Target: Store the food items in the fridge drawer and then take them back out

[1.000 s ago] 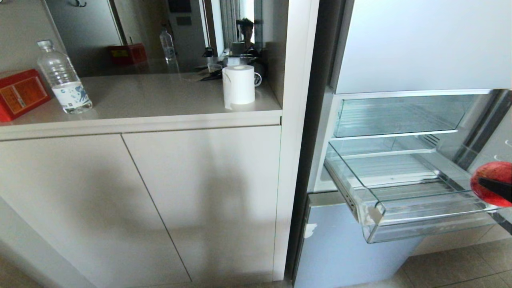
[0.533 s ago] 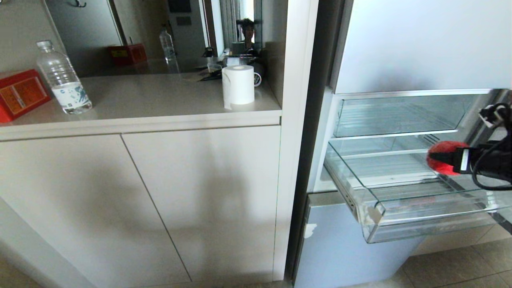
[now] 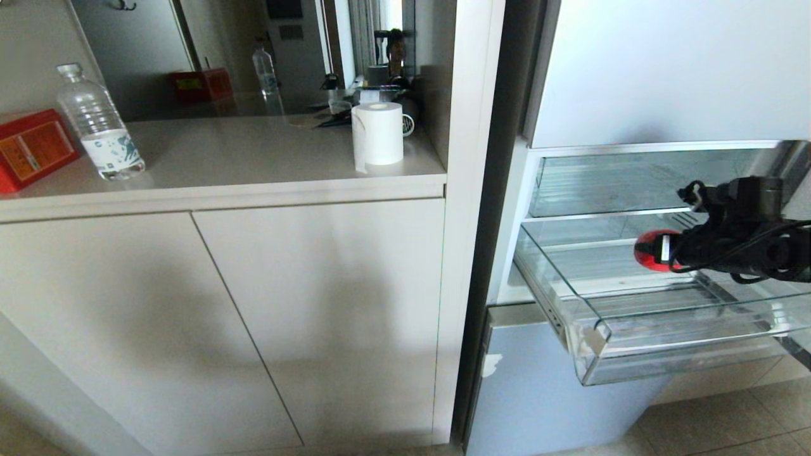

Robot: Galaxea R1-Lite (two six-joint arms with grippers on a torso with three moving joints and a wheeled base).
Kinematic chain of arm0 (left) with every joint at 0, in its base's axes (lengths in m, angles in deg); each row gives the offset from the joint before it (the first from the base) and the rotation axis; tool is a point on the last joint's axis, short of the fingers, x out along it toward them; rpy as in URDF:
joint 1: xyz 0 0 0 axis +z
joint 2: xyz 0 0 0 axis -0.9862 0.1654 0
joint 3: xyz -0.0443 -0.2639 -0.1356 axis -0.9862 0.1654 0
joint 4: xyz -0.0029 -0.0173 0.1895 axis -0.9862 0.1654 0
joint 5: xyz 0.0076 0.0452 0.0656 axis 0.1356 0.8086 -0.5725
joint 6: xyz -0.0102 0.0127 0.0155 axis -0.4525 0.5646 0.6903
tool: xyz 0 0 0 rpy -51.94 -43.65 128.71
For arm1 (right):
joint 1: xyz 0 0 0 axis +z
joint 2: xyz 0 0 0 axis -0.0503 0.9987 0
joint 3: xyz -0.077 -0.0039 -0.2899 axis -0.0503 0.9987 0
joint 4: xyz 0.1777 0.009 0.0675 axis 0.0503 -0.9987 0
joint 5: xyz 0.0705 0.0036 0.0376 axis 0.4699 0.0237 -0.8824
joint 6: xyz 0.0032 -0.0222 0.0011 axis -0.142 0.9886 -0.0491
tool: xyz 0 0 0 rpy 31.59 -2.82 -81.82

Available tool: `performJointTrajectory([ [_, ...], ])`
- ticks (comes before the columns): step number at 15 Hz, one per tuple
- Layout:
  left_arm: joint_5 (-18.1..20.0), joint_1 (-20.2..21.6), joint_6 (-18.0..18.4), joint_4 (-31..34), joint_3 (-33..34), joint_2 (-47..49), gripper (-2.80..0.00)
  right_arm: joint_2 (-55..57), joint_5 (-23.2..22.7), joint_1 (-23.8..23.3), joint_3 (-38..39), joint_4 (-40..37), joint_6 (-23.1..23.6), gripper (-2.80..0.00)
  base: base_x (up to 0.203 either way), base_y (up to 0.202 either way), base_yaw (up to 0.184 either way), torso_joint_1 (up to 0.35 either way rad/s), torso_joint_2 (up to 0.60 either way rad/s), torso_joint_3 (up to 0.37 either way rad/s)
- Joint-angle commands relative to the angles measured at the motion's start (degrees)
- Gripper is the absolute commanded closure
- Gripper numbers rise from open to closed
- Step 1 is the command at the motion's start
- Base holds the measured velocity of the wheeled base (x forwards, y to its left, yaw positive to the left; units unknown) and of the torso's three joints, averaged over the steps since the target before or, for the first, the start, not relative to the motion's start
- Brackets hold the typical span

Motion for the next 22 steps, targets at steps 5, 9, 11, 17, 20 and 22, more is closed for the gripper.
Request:
performJointTrajectory([
  [5,0.0,0.0,0.0,0.1,0.0,0.1,0.00,8.7,0.3,-0.1,-2.9,0.5,-0.5,-2.80,0.000,0.000,0.000,0.000,0.00,0.000],
  [9,0.0,0.0,0.0,0.1,0.0,0.1,0.00,8.7,0.4,-0.2,-3.7,2.1,-1.7,-2.80,0.000,0.000,0.000,0.000,0.00,0.000],
  [11,0.0,0.0,0.0,0.1,0.0,0.1,0.00,6.4,0.4,-0.4,-3.2,2.0,-1.8,-2.80,0.000,0.000,0.000,0.000,0.00,0.000],
  [17,0.0,0.0,0.0,0.1,0.0,0.1,0.00,-15.7,0.0,-2.0,10.0,2.2,-2.5,-2.80,0.000,0.000,0.000,0.000,0.00,0.000],
  [20,0.0,0.0,0.0,0.1,0.0,0.1,0.00,-30.5,-0.1,-2.9,21.3,2.3,-2.7,0.00,0.000,0.000,0.000,0.000,0.00,0.000],
  [22,-0.1,0.0,0.0,0.0,0.0,0.1,0.00,-40.9,-0.2,-3.4,29.7,2.3,-2.8,0.00,0.000,0.000,0.000,0.000,0.00,0.000],
])
